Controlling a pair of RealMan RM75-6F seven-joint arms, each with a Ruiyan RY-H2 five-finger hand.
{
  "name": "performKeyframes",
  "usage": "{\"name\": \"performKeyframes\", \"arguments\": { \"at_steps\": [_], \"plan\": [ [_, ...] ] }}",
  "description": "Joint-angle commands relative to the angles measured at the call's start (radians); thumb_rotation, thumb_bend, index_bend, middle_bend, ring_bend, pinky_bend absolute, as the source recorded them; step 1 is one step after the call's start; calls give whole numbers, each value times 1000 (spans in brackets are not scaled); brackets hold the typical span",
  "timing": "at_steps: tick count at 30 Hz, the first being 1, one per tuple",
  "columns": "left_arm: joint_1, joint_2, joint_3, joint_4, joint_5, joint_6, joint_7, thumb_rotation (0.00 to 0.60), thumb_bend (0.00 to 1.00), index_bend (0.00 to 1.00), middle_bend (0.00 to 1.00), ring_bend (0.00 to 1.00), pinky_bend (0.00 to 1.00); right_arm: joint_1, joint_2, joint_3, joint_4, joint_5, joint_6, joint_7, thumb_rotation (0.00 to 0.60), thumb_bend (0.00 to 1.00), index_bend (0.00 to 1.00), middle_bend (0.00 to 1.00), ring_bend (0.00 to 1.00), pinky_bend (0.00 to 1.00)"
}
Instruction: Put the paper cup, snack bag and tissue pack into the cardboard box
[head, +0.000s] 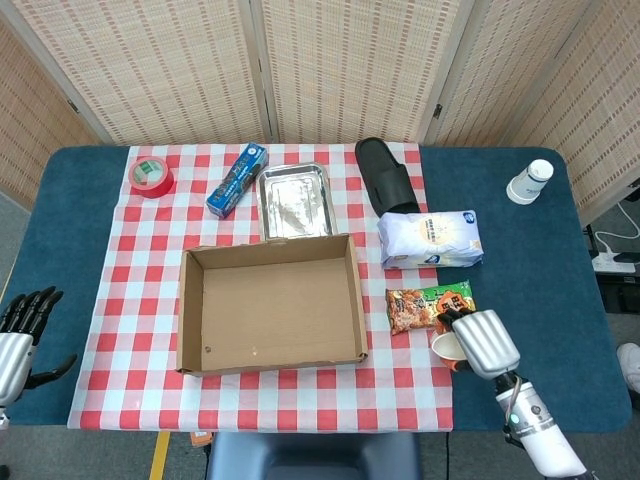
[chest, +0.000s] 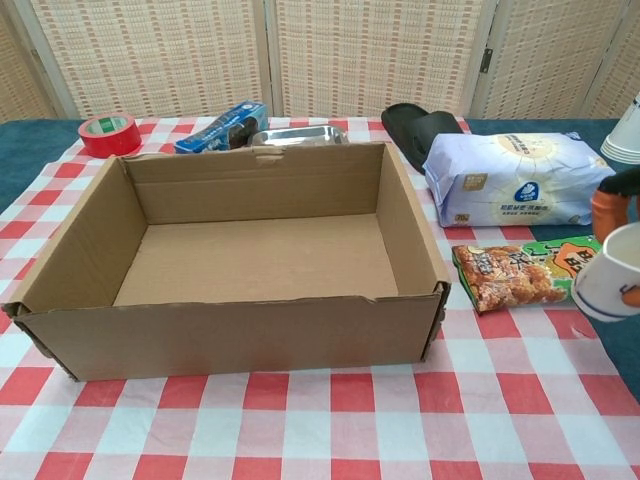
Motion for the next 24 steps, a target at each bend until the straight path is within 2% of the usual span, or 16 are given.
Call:
{"name": "performKeyframes", "arguments": {
  "at_steps": [1,6,11,16,21,23,24],
  "plan": [
    [-2,-2,1,-2,0,-3,7,600,221,0,0,0,0,52,66,72,-123,15,-9,-67,600,127,852,559,552,727],
    [-5,-6,2,-4,-2,-11,23,600,221,0,0,0,0,176,84,201,-274,99,-86,-147,600,127,845,559,552,726],
    [-7,-9,2,-4,-5,-16,31,600,220,0,0,0,0,337,-20,310,-284,267,-180,-174,600,125,823,559,547,726],
    [-6,-8,-1,-3,-9,-15,29,600,221,0,0,0,0,486,-184,348,-153,395,-239,-187,600,124,777,559,525,723],
    [-3,-2,-3,-3,-14,-10,13,600,221,0,0,0,0,579,-333,361,2,459,-265,-129,600,124,766,559,513,722],
    [1,2,-3,-3,-14,-5,4,600,221,0,0,0,0,610,-383,357,71,465,-275,-111,600,114,745,557,481,713],
    [2,3,-3,-3,-14,-3,0,600,221,0,0,0,0,622,-396,353,95,475,-289,-105,600,85,696,535,436,678]
  ]
}}
